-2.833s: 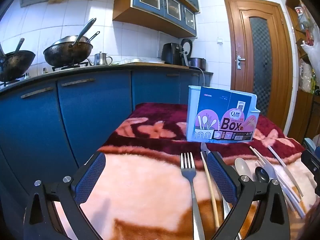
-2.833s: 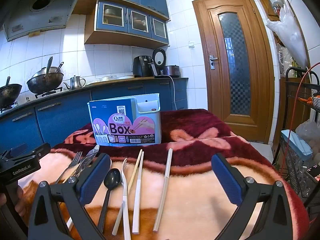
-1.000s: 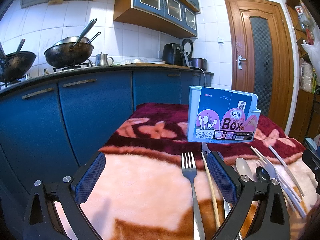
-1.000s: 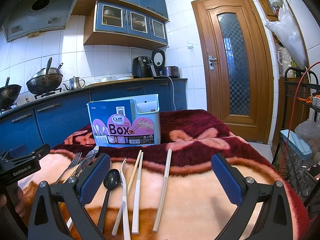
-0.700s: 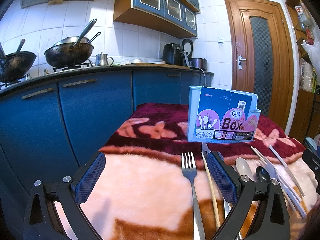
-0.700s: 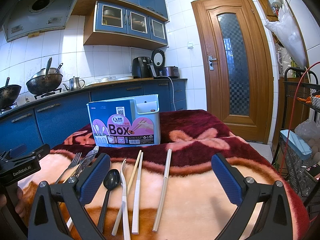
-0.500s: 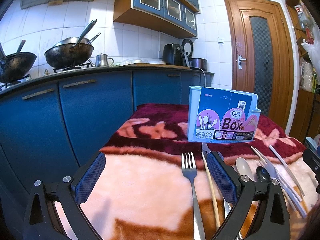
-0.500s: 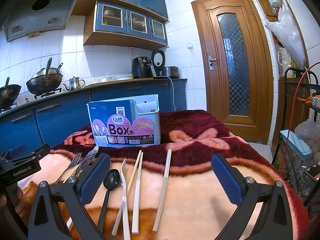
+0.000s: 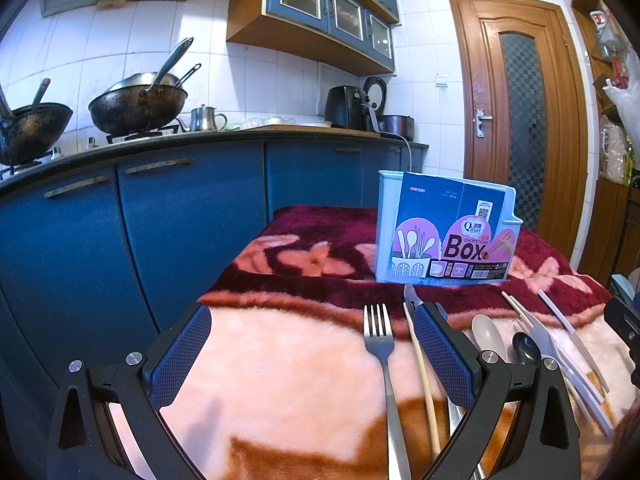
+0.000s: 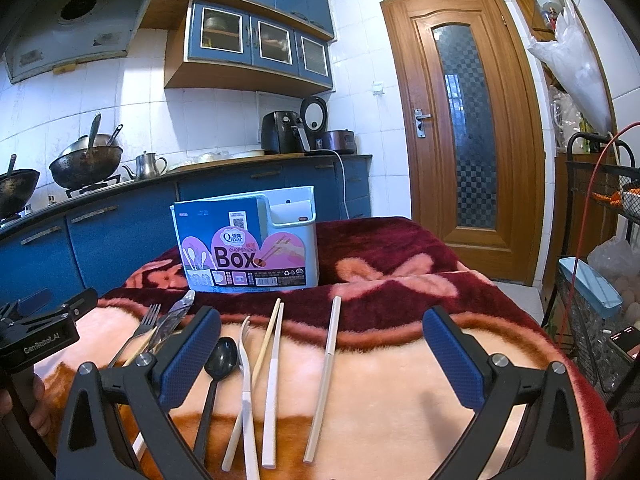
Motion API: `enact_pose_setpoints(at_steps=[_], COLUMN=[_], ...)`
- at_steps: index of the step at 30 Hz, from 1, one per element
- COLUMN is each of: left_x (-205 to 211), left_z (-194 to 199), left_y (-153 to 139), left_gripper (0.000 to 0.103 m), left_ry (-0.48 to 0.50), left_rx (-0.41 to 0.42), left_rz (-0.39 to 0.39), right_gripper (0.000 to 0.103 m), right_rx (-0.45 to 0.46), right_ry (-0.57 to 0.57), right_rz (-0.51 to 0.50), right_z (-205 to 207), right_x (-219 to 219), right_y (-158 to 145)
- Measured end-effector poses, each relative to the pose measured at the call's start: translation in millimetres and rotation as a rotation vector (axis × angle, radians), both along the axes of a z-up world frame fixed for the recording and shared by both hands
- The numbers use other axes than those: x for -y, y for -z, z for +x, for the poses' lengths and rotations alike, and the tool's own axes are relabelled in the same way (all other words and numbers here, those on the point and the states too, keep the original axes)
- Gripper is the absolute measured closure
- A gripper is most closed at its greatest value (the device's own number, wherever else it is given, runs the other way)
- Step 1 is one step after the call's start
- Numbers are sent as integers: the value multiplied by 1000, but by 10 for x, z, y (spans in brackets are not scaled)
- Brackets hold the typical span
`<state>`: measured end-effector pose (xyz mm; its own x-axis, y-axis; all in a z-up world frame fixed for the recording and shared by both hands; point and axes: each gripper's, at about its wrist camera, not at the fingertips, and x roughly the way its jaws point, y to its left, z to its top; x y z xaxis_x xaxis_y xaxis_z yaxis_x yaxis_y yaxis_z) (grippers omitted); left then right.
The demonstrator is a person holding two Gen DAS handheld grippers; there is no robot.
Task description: Organize utensils
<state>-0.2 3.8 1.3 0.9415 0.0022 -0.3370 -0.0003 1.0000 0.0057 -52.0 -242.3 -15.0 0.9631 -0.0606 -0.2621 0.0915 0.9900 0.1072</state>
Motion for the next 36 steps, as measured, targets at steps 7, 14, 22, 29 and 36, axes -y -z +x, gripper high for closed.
enact_pose_setpoints(at_steps=[7,14,22,29,36], left_x=[-38,-123,-176,-9,55], left_z=[-2,155,466,631,798], left_y=[0,-60,-77,25,76], left_gripper=[2,2,2,2,14], left_ry=[0,43,84,150,198], left_rx=[-10,-104,-298,-466,-608], left_rz=[-7,-28,11,69,46], right_gripper=[0,0,0,16,36], right_rx=[-19,-107,-282,-482,-669], right_ry=[-21,-38,-94,-135,-154], right_rz=[4,43,29,-9,5], right_z=[16,113,324,601,826], right_x=[9,96,182,210,248], right_y=[-19,-83,-183,-183,-41])
